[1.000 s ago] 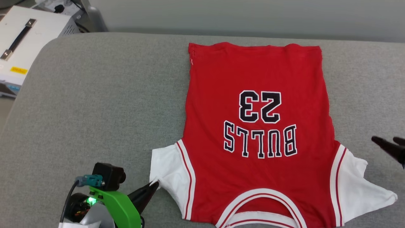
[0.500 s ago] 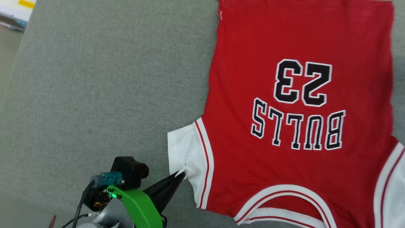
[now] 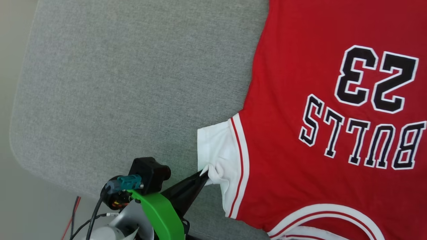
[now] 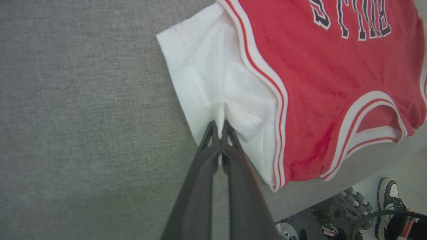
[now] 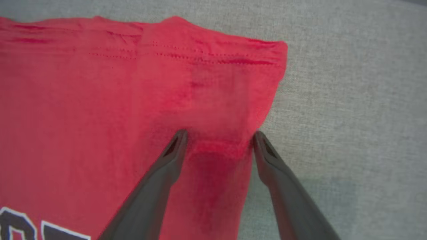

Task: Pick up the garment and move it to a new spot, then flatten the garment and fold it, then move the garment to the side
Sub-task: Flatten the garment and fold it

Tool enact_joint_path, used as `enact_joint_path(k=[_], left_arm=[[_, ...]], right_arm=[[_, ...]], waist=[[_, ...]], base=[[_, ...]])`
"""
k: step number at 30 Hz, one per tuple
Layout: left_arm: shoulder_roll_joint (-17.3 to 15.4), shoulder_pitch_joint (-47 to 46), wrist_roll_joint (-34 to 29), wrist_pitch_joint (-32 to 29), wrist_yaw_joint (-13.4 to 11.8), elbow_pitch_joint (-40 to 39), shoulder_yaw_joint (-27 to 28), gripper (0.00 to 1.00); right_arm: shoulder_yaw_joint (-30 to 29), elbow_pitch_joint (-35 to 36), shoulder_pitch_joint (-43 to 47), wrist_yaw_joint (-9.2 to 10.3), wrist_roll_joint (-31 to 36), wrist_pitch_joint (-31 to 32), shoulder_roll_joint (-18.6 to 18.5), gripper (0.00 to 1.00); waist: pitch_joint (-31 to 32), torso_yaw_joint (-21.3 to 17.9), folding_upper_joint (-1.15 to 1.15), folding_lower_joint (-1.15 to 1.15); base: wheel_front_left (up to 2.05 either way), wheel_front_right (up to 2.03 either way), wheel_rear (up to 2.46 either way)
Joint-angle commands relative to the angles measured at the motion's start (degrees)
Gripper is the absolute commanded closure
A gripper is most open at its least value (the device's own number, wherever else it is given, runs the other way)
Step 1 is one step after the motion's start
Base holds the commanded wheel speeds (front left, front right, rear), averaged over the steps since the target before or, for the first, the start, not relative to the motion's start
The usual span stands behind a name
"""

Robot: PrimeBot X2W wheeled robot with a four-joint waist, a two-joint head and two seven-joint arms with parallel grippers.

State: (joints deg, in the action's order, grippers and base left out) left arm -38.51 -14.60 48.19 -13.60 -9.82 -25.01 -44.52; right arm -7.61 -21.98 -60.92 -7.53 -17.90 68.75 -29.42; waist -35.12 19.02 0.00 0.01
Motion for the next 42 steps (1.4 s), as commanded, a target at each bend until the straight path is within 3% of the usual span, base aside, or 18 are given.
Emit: enact_joint_path(k=[1, 9, 11, 12, 20, 28, 30, 42], left_arm=[[0.63, -1.16, -0.65, 0.51, 0.38, 0.36, -0.06, 1.0], [2.09, -2.16, -0.67, 1.3, 1.23, 2.14, -0.45, 1.0], [2.25, -2.29, -0.64, 1.44, 1.28, 2.43, -0.42, 1.0], [2.32, -2.37, -0.63, 1.49, 1.29, 2.59, -0.41, 1.0], [2.18, -2.53, -0.53, 1.77, 1.03, 3.71, -0.01, 1.0], [1.49, -2.08, -0.18, 2.06, 0.0, 4.43, 0.95, 1.0], [0.86, -1.21, 0.34, 2.12, -0.65, 5.03, 1.41, 1.0], [-0.31, 3.6, 3.1, 3.36, -2.91, 6.67, 2.73, 1.0]], right_arm=[[0.32, -0.79, -1.16, 0.04, 0.82, -0.53, -0.48, 0.0], [2.97, -4.3, -1.0, 0.04, 1.34, -1.14, -1.57, 0.0], [3.79, -4.4, -0.52, 0.04, 0.9, -1.08, -1.94, 0.59], [4.02, -4.51, -0.29, 0.04, 0.64, -1.22, -2.16, 1.0], [5.18, -5.26, 1.75, 0.04, -0.66, -2.46, -3.58, 1.0], [5.17, -6.52, 7.69, 0.04, -2.53, -5.13, -3.76, 1.0], [5.33, -6.64, 12.44, 0.04, -4.21, -6.42, -3.92, 1.0], [3.78, 0.51, 31.33, 0.04, -11.04, -9.91, -1.72, 1.0]], waist=[[-2.24, 2.26, 0.0, -0.01], [-3.01, 3.27, 0.0, -0.01], [-3.0, 3.33, 0.0, -0.01], [-2.95, 3.35, 0.0, -0.01], [-0.93, 2.48, 0.0, -0.01], [5.45, -0.59, 0.0, -0.01], [9.77, -2.71, 0.0, -0.01], [21.49, -10.02, 0.0, -0.01]], base=[[0.0, 0.0, 0.0], [0.0, 0.0, 0.0], [0.0, 0.0, 0.0], [0.0, 0.0, 0.0], [0.0, 0.0, 0.0], [0.0, 0.0, 0.0], [0.0, 0.0, 0.0], [0.0, 0.0, 0.0]])
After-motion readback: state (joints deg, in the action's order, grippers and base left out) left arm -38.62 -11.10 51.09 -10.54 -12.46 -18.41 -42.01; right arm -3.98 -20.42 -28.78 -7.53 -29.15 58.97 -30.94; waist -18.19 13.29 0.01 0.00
